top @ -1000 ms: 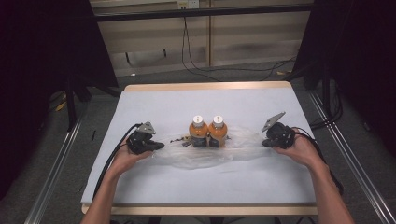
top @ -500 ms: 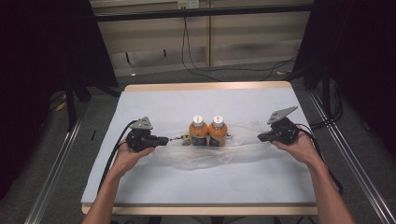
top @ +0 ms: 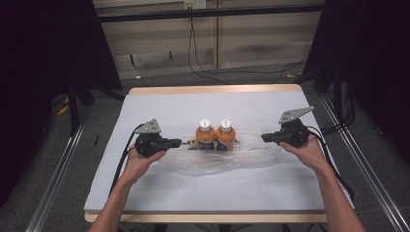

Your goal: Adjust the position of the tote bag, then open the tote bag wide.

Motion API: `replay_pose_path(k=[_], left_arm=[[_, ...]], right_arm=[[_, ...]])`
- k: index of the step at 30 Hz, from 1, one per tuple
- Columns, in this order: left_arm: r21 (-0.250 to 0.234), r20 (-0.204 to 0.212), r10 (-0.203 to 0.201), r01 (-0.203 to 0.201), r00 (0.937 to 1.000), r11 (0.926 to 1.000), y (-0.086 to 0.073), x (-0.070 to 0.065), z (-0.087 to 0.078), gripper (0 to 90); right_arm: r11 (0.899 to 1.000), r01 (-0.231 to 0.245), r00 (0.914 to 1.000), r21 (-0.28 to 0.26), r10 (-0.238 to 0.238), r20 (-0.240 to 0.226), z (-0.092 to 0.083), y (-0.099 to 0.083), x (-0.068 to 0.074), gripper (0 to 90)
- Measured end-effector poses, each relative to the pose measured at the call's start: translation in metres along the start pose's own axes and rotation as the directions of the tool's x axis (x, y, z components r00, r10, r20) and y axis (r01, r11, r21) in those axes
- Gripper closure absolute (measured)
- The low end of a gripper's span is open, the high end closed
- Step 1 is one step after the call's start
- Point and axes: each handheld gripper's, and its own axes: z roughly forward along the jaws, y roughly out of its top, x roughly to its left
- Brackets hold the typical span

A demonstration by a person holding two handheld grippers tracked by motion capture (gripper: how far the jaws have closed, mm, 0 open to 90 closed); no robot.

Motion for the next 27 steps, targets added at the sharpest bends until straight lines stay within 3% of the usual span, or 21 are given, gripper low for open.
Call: replay_pose_path(k=[7, 11, 20, 27], left_arm=[[0.002, 0.018, 0.024, -0.024, 0.9995, 0.9997, 0.007, -0.019, 0.012, 90.0], [0.008, 0.053, 0.039, -0.04, 0.9978, 0.9992, 0.009, -0.028, 0.021, 89.6], [0.009, 0.086, 0.039, -0.04, 0.9956, 0.9992, 0.014, -0.04, 0.036, 88.3], [0.008, 0.103, 0.087, -0.088, 0.9909, 0.9961, 0.027, -0.055, 0.055, 88.5]], right_arm=[[0.999, 0.014, 0.9996, -0.03, -0.015, -0.025, 0.008, 0.01, 0.011, 90.0], [0.999, 0.034, 0.9983, -0.028, -0.035, -0.046, 0.02, 0.018, 0.02, 90.0], [0.999, 0.021, 0.9965, -0.048, -0.025, -0.08, 0.027, 0.024, 0.025, 90.0], [0.997, 0.048, 0.9956, -0.061, -0.052, -0.078, 0.033, 0.037, 0.03, 90.0]])
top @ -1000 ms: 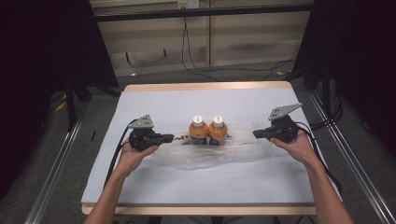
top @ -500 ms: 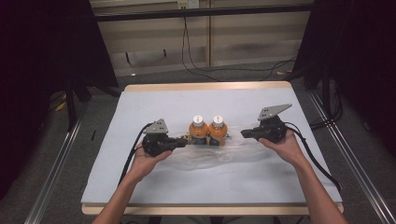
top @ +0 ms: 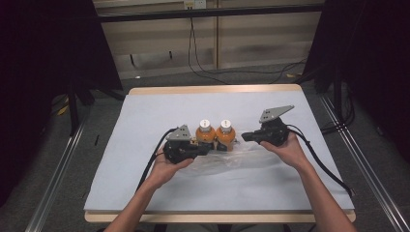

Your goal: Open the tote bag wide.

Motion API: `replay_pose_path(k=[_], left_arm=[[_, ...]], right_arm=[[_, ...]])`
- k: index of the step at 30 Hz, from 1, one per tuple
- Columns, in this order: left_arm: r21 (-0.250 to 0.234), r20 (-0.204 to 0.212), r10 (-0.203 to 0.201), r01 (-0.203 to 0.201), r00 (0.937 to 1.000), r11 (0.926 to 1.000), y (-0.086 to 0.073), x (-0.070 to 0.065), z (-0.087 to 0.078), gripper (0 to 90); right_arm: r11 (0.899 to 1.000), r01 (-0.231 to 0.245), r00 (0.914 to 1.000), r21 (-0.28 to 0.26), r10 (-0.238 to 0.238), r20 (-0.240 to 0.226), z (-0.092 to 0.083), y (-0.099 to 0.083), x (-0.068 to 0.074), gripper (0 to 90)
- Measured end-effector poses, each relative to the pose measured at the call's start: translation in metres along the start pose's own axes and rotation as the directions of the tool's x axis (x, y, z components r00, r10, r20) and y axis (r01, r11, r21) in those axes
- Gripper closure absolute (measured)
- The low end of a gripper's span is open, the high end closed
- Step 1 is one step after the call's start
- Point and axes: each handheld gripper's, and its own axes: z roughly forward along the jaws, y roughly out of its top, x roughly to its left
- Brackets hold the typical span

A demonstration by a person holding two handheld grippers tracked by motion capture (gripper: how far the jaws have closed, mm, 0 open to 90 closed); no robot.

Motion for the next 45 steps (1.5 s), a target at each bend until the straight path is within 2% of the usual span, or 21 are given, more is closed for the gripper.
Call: replay_pose_path(k=[4, 7, 8, 13, 14, 16, 19, 20, 22, 23, 25, 26, 27, 29, 31, 34, 40, 42, 43, 44, 45], left_arm=[[0.002, -0.004, 0.021, -0.021, 0.9998, 0.9998, 0.009, -0.006, 0.013, 88.8], [0.001, -0.011, 0.02, -0.02, 0.9997, 0.9998, 0.011, -0.007, 0.018, 88.8], [0.013, -0.033, 0.028, -0.028, 0.9991, 0.9995, 0.012, -0.01, 0.023, 88.8], [0.012, -0.057, 0.027, -0.026, 0.998, 0.9996, 0.014, -0.012, 0.03, 90.0], [0.038, -0.082, 0.044, -0.04, 0.9957, 0.9984, 0.014, -0.013, 0.03, 90.0], [0.051, -0.096, 0.055, -0.05, 0.9938, 0.9974, 0.012, -0.015, 0.032, 90.0], [0.068, -0.095, 0.055, -0.048, 0.994, 0.9965, 0.007, -0.015, 0.034, 90.0], [0.079, -0.102, 0.063, -0.055, 0.9928, 0.9953, 0.004, -0.016, 0.036, 90.0], [0.085, -0.088, 0.052, -0.044, 0.9948, 0.9954, -0.001, -0.016, 0.038, 90.0], [0.094, -0.089, 0.051, -0.042, 0.9947, 0.9947, -0.001, -0.016, 0.039, 90.0], [0.094, -0.085, 0.06, -0.052, 0.9946, 0.9942, -0.002, -0.017, 0.039, 90.0], [0.102, -0.08, 0.059, -0.051, 0.995, 0.9935, -0.005, -0.019, 0.042, 90.0], [0.102, -0.08, 0.059, -0.051, 0.995, 0.9935, -0.005, -0.019, 0.042, 90.0], [0.12, -0.072, 0.061, -0.052, 0.9955, 0.9914, -0.008, -0.021, 0.045, 90.0], [0.148, -0.083, 0.091, -0.078, 0.9924, 0.9859, -0.012, -0.026, 0.047, 90.0], [0.175, -0.066, 0.089, -0.076, 0.9939, 0.9817, -0.02, -0.025, 0.048, 90.0], [0.192, -0.055, 0.069, -0.057, 0.9961, 0.9797, -0.029, -0.024, 0.052, 90.0], [0.211, -0.047, 0.051, -0.04, 0.9976, 0.9767, -0.031, -0.025, 0.054, 90.0], [0.211, -0.047, 0.051, -0.04, 0.9976, 0.9767, -0.031, -0.025, 0.054, 90.0], [0.195, -0.024, 0.026, -0.021, 0.9994, 0.9807, -0.033, -0.023, 0.054, 90.0], [0.203, -0.023, 0.019, -0.014, 0.9996, 0.979, -0.033, -0.023, 0.052, 90.0]], right_arm=[[1.0, 0.02, 0.9998, 0.007, -0.02, -0.004, 0.009, 0.009, -0.002, 90.0], [1.0, 0.015, 0.9999, 0.012, -0.015, -0.005, 0.017, 0.012, -0.006, 90.0], [1.0, 0.02, 0.9997, 0.024, -0.02, -0.014, 0.026, 0.015, -0.009, 90.0], [0.999, 0.016, 0.9996, 0.028, -0.015, -0.023, 0.039, 0.022, -0.018, 90.0], [1.0, 0.013, 0.9993, 0.022, -0.012, -0.037, 0.043, 0.025, -0.02, 90.0], [1.0, 0.013, 0.9993, 0.028, -0.012, -0.035, 0.046, 0.027, -0.02, 90.0], [0.999, 0.005, 0.9989, 0.037, -0.003, -0.046, 0.05, 0.028, -0.022, 90.0], [0.998, 0.005, 0.9983, 0.061, -0.001, -0.059, 0.056, 0.027, -0.023, 90.0], [0.998, 0.002, 0.998, 0.066, 0.002, -0.063, 0.057, 0.027, -0.023, 90.0], [0.997, -0.006, 0.9966, 0.077, 0.012, -0.081, 0.063, 0.026, -0.025, 90.0], [0.997, -0.011, 0.9964, 0.082, 0.018, -0.083, 0.065, 0.024, -0.026, 90.0], [0.993, -0.025, 0.9953, 0.115, 0.035, -0.09, 0.073, 0.02, -0.03, 90.0], [0.993, -0.025, 0.9953, 0.115, 0.035, -0.09, 0.073, 0.02, -0.03, 90.0], [0.99, -0.034, 0.9939, 0.137, 0.047, -0.099, 0.08, 0.015, -0.032, 90.0], [0.987, -0.039, 0.9918, 0.157, 0.057, -0.114, 0.086, 0.011, -0.033, 90.0], [0.982, -0.05, 0.9907, 0.18, 0.071, -0.116, 0.095, 0.006, -0.033, 90.0], [0.973, -0.074, 0.9875, 0.218, 0.102, -0.12, 0.102, 0.0, -0.037, 90.0], [0.965, -0.084, 0.9873, 0.248, 0.114, -0.111, 0.106, -0.003, -0.038, 90.0], [0.967, -0.086, 0.9857, 0.241, 0.118, -0.12, 0.107, -0.004, -0.039, 90.0], [0.966, -0.091, 0.9854, 0.242, 0.122, -0.118, 0.107, -0.004, -0.039, 90.0], [0.966, -0.094, 0.9854, 0.241, 0.125, -0.116, 0.107, -0.004, -0.04, 90.0]])
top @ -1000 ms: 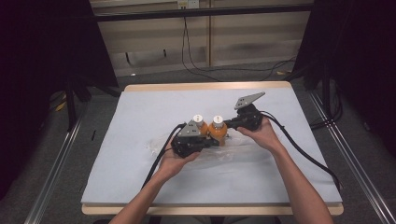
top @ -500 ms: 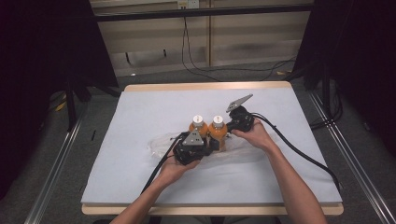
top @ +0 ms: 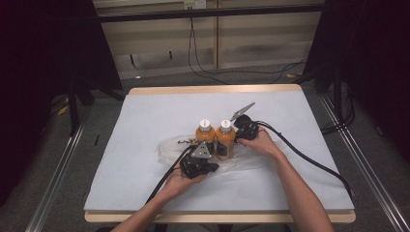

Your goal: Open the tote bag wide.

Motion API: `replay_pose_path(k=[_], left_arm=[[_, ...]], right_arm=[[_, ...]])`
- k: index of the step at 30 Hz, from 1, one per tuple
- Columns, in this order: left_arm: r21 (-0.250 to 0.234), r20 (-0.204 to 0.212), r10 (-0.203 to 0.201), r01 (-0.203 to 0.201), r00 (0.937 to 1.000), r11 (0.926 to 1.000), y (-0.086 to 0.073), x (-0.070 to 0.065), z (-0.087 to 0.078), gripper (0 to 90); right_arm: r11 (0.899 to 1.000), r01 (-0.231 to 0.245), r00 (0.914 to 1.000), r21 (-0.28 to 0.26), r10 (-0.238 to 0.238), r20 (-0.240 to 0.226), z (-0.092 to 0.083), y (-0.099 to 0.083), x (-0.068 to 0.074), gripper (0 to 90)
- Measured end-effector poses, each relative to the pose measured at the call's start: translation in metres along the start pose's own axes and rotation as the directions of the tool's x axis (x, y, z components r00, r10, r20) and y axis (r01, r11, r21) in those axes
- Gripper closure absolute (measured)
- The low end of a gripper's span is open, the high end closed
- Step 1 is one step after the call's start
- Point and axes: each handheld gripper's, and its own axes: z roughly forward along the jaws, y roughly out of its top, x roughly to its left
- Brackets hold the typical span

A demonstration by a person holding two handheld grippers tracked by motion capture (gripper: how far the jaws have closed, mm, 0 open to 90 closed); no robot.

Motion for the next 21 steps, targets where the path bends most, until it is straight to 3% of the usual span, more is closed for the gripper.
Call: replay_pose_path(k=[3, 4, 8, 10, 16, 21], left_arm=[[-0.008, 0.017, -0.007, 0.007, 0.9998, 0.9999, -0.002, 0.0, -0.001, 90.0], [0.007, 0.019, 0.014, -0.014, 0.9997, 0.9999, -0.002, 0.0, -0.002, 90.0], [0.014, 0.012, 0.033, -0.033, 0.9994, 0.9994, -0.002, -0.005, -0.003, 90.0], [0.038, 0.03, 0.064, -0.065, 0.9975, 0.9971, 0.0, -0.007, -0.005, 90.0], [0.013, 0.061, 0.063, -0.064, 0.9962, 0.9979, -0.004, -0.01, -0.005, 90.0], [0.054, 0.076, 0.065, -0.069, 0.995, 0.9961, -0.002, -0.011, -0.008, 90.0]], right_arm=[[1.0, -0.005, 0.9997, -0.006, 0.005, 0.024, 0.001, 0.001, 0.0, 90.0], [1.0, -0.005, 0.9993, -0.009, 0.005, 0.037, 0.001, 0.001, -0.001, 90.0], [0.999, -0.017, 0.9973, -0.033, 0.019, 0.071, 0.002, 0.002, -0.004, 90.0], [0.999, -0.02, 0.9964, -0.035, 0.023, 0.082, 0.003, 0.004, -0.006, 90.0], [1.0, -0.006, 0.9926, -0.028, 0.009, 0.121, 0.006, 0.01, -0.006, 90.0], [1.0, -0.016, 0.9891, -0.018, 0.019, 0.146, 0.008, 0.014, -0.004, 90.0]])
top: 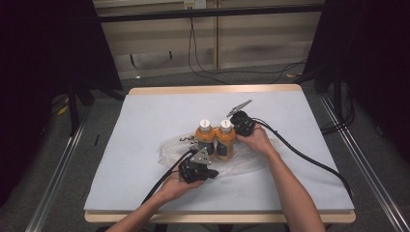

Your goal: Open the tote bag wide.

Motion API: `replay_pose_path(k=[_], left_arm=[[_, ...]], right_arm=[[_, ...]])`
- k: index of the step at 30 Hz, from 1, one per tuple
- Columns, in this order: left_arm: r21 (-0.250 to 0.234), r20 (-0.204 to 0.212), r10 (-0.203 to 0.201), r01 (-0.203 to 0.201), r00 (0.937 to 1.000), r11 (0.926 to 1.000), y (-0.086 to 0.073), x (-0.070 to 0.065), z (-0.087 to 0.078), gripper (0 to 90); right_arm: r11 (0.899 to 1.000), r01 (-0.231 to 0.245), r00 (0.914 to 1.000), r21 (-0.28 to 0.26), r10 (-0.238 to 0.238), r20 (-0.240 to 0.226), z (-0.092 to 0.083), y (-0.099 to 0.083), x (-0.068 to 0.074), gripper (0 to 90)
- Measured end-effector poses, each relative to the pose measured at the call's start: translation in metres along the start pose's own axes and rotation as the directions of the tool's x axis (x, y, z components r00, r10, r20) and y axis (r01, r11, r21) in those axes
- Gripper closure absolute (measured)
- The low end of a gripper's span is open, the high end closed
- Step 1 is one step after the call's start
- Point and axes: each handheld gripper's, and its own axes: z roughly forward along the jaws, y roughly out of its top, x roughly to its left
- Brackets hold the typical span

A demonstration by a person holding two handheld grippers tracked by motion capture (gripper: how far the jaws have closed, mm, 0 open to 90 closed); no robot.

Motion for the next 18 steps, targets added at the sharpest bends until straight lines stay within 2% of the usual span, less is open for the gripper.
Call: replay_pose_path(k=[1, 2, 3, 7, 8, 11, 14, 15, 16, 18], left_arm=[[-0.019, 0.013, -0.002, 0.002, 0.9999, 0.9998, -0.001, 0.0, 0.001, 90.0], [-0.01, 0.002, 0.015, -0.015, 0.9999, 0.9998, -0.001, -0.003, 0.0, 90.0], [-0.009, 0.0, 0.019, -0.019, 0.9998, 0.9998, -0.001, -0.004, 0.0, 90.0], [0.001, 0.013, 0.02, -0.02, 0.9997, 0.9998, -0.001, -0.005, -0.002, 90.0], [-0.019, 0.03, 0.007, -0.006, 0.9995, 0.9998, -0.003, -0.005, -0.001, 90.0], [-0.024, 0.036, 0.007, -0.006, 0.9993, 0.9997, -0.004, -0.004, -0.001, 90.0], [-0.024, 0.036, 0.01, -0.009, 0.9993, 0.9997, -0.004, -0.005, -0.001, 90.0], [-0.016, 0.051, 0.012, -0.012, 0.9986, 0.9998, -0.004, -0.004, -0.002, 90.0], [-0.015, 0.05, 0.01, -0.009, 0.9987, 0.9998, -0.004, -0.004, -0.002, 90.0], [-0.019, 0.053, 0.005, -0.004, 0.9986, 0.9998, -0.004, -0.005, -0.002, 90.0]], right_arm=[[1.0, 0.0, 0.9999, 0.007, -0.001, 0.011, 0.0, 0.001, 0.001, 90.0], [1.0, 0.018, 0.9992, 0.019, -0.019, 0.035, 0.002, 0.005, 0.003, 90.0], [1.0, 0.017, 0.999, 0.021, -0.018, 0.04, 0.003, 0.007, 0.003, 90.0], [1.0, -0.009, 0.9991, 0.004, 0.008, 0.042, 0.008, 0.011, -0.003, 90.0], [1.0, -0.009, 0.9989, 0.007, 0.008, 0.045, 0.009, 0.013, -0.004, 90.0], [1.0, -0.009, 0.9988, 0.008, 0.008, 0.049, 0.011, 0.016, -0.006, 90.0], [0.999, -0.032, 0.9983, 0.001, 0.032, 0.048, 0.014, 0.019, -0.009, 90.0], [0.999, -0.037, 0.9979, -0.002, 0.037, 0.054, 0.014, 0.019, -0.01, 90.0], [1.0, -0.024, 0.9956, -0.008, 0.025, 0.09, 0.017, 0.022, -0.009, 90.0], [0.999, -0.036, 0.9947, -0.015, 0.037, 0.096, 0.018, 0.023, -0.009, 90.0]])
